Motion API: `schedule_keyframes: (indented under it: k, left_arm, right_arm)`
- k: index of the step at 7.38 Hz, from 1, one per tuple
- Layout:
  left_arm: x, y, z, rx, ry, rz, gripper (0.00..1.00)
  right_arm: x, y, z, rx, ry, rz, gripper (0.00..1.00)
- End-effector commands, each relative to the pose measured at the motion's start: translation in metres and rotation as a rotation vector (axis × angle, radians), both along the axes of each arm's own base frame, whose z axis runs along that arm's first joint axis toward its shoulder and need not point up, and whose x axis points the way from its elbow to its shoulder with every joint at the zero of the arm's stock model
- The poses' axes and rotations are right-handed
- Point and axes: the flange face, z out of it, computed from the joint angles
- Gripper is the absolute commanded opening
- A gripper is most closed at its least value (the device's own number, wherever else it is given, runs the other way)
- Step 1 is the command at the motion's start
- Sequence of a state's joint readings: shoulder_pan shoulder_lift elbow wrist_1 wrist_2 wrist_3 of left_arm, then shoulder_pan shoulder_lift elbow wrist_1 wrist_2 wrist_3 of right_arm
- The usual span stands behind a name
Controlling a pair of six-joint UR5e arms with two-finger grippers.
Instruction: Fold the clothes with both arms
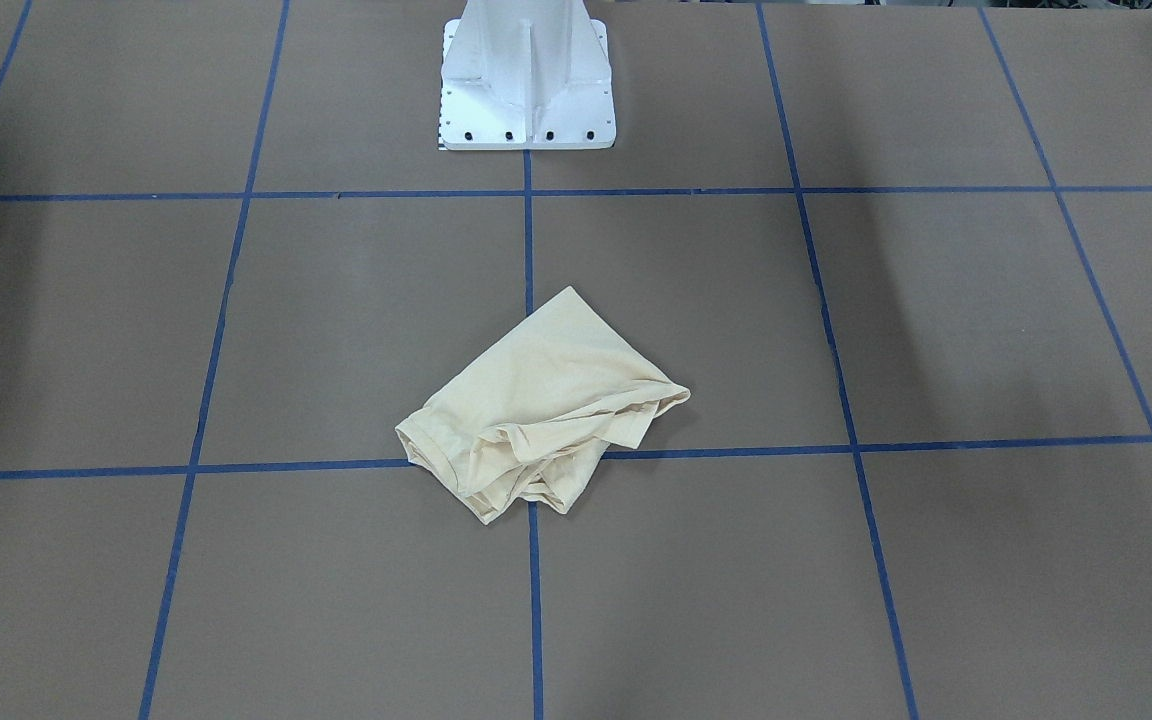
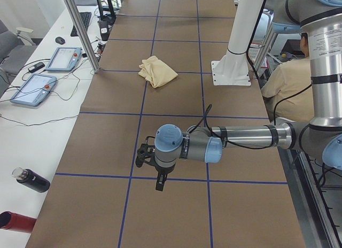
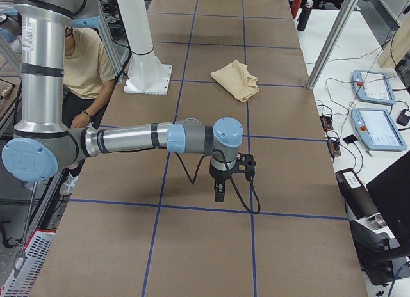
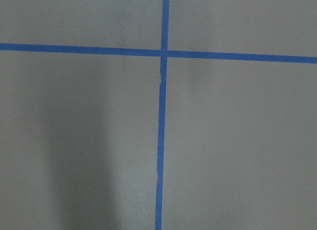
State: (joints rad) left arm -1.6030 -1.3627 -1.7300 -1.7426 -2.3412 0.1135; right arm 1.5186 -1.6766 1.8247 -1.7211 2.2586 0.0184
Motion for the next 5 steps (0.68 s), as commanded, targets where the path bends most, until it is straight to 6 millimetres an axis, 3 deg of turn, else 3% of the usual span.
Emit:
schedule_keyframes:
  k: [1, 5]
  left_arm:
    - [0.0000, 0.0003, 0.0008, -0.003, 0.000, -0.001, 1.00]
    - [0.0000, -0.0001, 0.0025, -0.006, 0.000, -0.001, 1.00]
  right_arm:
    - [0.0001, 0.0000, 0.0004, 0.000, 0.001, -0.001, 1.00]
    - [-0.0006, 0.0006, 0.0011, -0.001, 0.001, -0.003, 1.00]
